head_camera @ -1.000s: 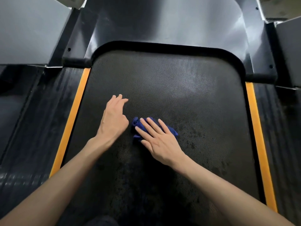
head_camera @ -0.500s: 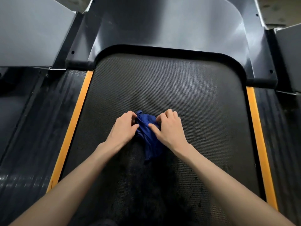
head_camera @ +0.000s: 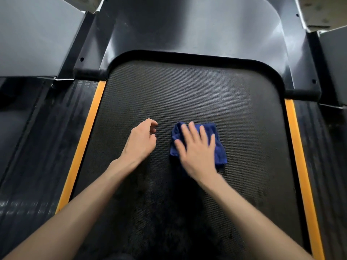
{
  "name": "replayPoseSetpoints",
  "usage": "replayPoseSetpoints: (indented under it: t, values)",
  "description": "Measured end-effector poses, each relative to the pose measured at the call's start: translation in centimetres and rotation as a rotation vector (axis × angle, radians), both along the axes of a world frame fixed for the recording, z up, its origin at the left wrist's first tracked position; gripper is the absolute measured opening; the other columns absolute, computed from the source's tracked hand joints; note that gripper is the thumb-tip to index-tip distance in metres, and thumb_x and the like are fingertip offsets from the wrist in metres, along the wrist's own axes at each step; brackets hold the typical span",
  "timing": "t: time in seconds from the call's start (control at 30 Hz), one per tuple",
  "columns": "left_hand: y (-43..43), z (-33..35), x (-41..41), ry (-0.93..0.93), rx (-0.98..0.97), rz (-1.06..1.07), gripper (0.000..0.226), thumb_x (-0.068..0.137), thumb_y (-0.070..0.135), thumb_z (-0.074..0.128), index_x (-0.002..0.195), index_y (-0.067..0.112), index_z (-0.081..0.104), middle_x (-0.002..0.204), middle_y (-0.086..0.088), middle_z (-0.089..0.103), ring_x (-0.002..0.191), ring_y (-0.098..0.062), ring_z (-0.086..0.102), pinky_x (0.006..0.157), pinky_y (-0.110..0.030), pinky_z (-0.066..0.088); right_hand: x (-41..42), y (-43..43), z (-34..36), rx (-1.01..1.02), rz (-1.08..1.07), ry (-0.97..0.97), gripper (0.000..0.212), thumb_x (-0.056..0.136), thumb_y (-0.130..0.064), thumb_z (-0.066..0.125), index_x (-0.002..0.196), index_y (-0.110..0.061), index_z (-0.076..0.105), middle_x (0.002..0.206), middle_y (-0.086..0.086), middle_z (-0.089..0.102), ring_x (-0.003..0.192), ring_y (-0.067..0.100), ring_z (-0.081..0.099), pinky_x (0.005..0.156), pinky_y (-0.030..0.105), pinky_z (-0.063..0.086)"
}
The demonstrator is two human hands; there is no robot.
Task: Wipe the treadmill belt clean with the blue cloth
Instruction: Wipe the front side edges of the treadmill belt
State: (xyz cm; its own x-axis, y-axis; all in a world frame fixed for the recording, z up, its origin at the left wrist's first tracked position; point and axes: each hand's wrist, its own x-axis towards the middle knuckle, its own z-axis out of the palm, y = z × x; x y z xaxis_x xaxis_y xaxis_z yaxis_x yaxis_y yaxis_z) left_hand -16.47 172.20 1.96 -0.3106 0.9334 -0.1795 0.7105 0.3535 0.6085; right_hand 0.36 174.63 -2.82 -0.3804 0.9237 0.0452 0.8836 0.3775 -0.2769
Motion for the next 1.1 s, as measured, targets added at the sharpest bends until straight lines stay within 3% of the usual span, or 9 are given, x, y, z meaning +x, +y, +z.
replayPoseSetpoints:
  t: [0.07,0.23,0.43,0.57,0.67,0.73,0.87,0.97,1.1]
  values:
    - [0.2,0.2,0.0,0.003,0.034,0.011,0.034,0.083,-0.004,0.05,0.114,0.007,0.057,0.105,-0.008,0.065,0.098,-0.021,0.06,0.092,-0.025,0.04,-1.2,-2.4,-1.4,-0.053,0.147,-0.067,0.058,0.091,-0.055,0.033,0.143,-0.029,0.039,0.154,-0.003,0.029,0.142,0.037,0.02,0.109,0.067,0.008]
    - [0.4,0.4,-0.5,-0.003,0.071,0.016,0.036,0.083,-0.006,0.047,0.115,0.006,0.057,0.107,-0.008,0.065,0.102,-0.02,0.06,0.093,-0.021,0.038,1.6,-0.6,-2.5,0.078,0.558,-0.119,0.065,0.091,-0.058,0.037,0.149,-0.03,0.025,0.155,-0.01,0.024,0.144,0.026,0.019,0.109,0.065,0.012]
    - [0.2,0.1,-0.6,-0.025,0.05,0.026,0.036,0.085,-0.005,0.047,0.117,0.009,0.056,0.109,-0.005,0.064,0.103,-0.017,0.059,0.09,-0.014,0.035,0.9,-0.5,-2.4,0.016,0.121,-0.108,0.077,0.084,-0.068,0.04,0.149,-0.032,0.022,0.159,0.003,0.012,0.144,0.037,0.005,0.111,0.064,0.001]
    - [0.1,-0.2,-1.4,-0.016,0.012,0.037,0.037,0.086,-0.003,0.047,0.119,0.011,0.055,0.111,-0.002,0.063,0.104,-0.014,0.057,0.09,-0.013,0.034,-1.0,-0.7,-2.7,-0.002,-0.121,-0.071,0.074,0.087,-0.061,0.04,0.149,-0.025,0.025,0.157,0.005,0.018,0.144,0.037,0.009,0.111,0.064,0.002]
    - [0.3,-0.4,-1.5,-0.019,0.018,0.06,0.037,0.085,-0.005,0.046,0.117,0.009,0.056,0.11,-0.005,0.064,0.104,-0.016,0.058,0.091,-0.016,0.036,-1.2,-1.4,-2.8,0.039,0.021,-0.067,0.057,0.093,-0.045,0.039,0.147,-0.027,0.033,0.155,0.0,0.027,0.142,0.04,0.017,0.109,0.065,0.011]
    - [0.7,-0.6,-1.2,-0.022,0.033,0.06,0.038,0.082,-0.007,0.046,0.115,0.008,0.057,0.108,-0.007,0.065,0.104,-0.019,0.06,0.093,-0.019,0.038,-0.8,-3.1,-3.0,0.062,0.269,-0.033,0.052,0.093,-0.039,0.039,0.144,-0.029,0.037,0.153,-0.003,0.031,0.14,0.041,0.021,0.108,0.064,0.016]
    - [1.3,-0.9,-0.4,-0.06,0.043,0.046,0.038,0.082,-0.008,0.045,0.115,0.006,0.057,0.108,-0.009,0.065,0.103,-0.02,0.06,0.093,-0.021,0.039,1.6,-1.5,-3.1,0.135,0.683,-0.11,0.055,0.092,-0.051,0.04,0.144,-0.038,0.032,0.154,-0.006,0.029,0.143,0.035,0.018,0.107,0.068,0.01]
    - [1.2,-0.9,-0.5,-0.069,0.018,0.055,0.038,0.083,-0.007,0.045,0.116,0.009,0.057,0.11,-0.005,0.064,0.104,-0.015,0.059,0.09,-0.014,0.037,2.8,2.0,-2.2,0.108,0.629,-0.147,0.068,0.087,-0.063,0.04,0.148,-0.038,0.02,0.158,-0.002,0.016,0.145,0.034,0.009,0.106,0.071,0.004]
    - [1.1,-1.1,-0.9,-0.077,-0.024,0.089,0.037,0.086,-0.004,0.045,0.116,0.012,0.056,0.108,-0.003,0.064,0.101,-0.013,0.058,0.089,-0.015,0.037,2.2,1.0,-2.1,0.018,0.468,-0.087,0.083,0.084,-0.063,0.044,0.151,-0.025,0.013,0.159,0.002,0.009,0.146,0.026,0.003,0.109,0.066,0.008]
